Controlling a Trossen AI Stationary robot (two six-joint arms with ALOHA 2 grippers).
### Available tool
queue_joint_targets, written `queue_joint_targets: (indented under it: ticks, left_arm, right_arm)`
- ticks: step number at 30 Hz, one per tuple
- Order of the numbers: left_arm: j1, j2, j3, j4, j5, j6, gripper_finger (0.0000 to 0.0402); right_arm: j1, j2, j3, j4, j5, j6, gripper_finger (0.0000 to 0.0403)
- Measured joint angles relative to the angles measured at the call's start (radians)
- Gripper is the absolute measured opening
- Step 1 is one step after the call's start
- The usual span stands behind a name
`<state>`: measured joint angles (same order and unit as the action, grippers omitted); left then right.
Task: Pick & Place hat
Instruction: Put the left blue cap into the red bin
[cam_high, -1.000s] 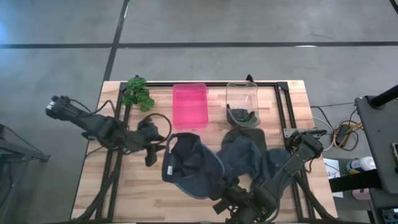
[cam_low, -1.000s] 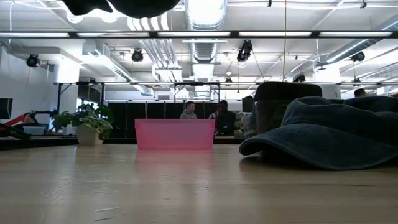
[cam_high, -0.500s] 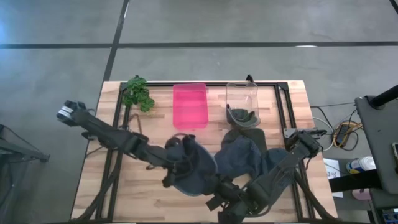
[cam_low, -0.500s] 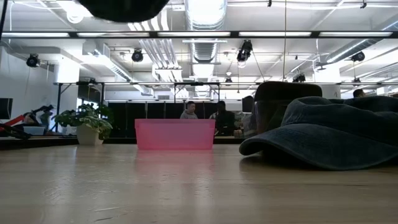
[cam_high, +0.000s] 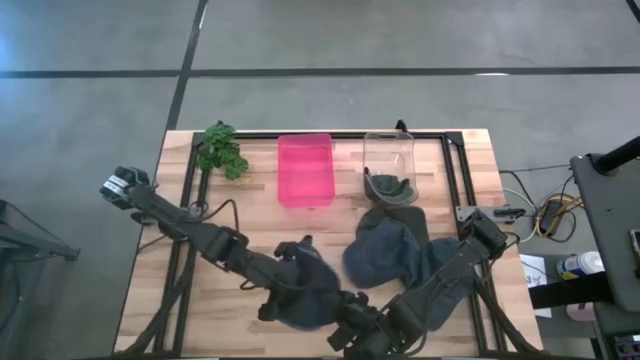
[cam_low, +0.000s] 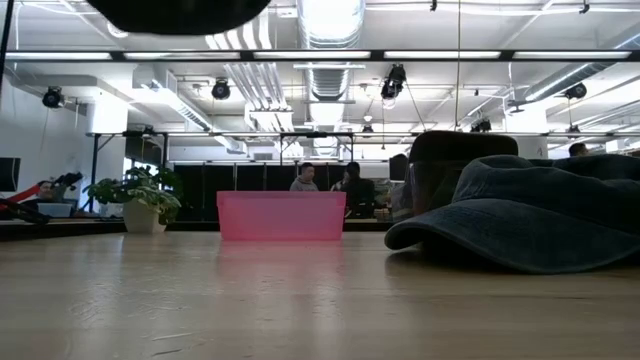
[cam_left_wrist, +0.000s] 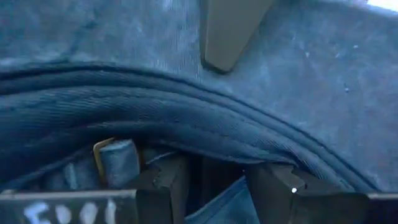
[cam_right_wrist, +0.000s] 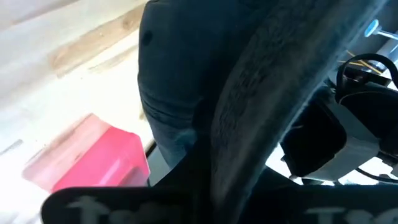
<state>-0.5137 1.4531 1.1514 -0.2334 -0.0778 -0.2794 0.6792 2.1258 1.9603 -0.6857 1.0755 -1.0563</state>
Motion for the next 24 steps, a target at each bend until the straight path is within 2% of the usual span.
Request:
queue_joint_targets:
  ticks: [3,6,11,18,24]
  left_arm:
    - [-0.009,0.003,-0.003,-0.058,0.021,-0.02,0.0142]
    - [-0.012,-0.008,0.005,-0.194,0.024,-0.064,0.0142]
    - [-0.014,-0.08,0.048,-0.326,0.022,-0.125,0.0142]
    - [-0.015,-0.201,0.112,-0.495,-0.077,-0.181,0.0142]
    - [-0.015,-0.279,0.069,-0.608,-0.23,-0.188,0.0142]
  right_arm:
    - [-0.014,0.001,-0.002,0.048,-0.027,-0.034,0.0013]
    - [-0.029,0.001,-0.005,0.048,-0.036,-0.042,0.0013]
    - [-0.032,-0.001,-0.005,0.048,-0.037,-0.043,0.0013]
    - [-0.035,-0.001,-0.007,0.047,-0.039,-0.045,0.0013]
    - [-0.032,-0.001,-0.006,0.05,-0.038,-0.07,0.0013]
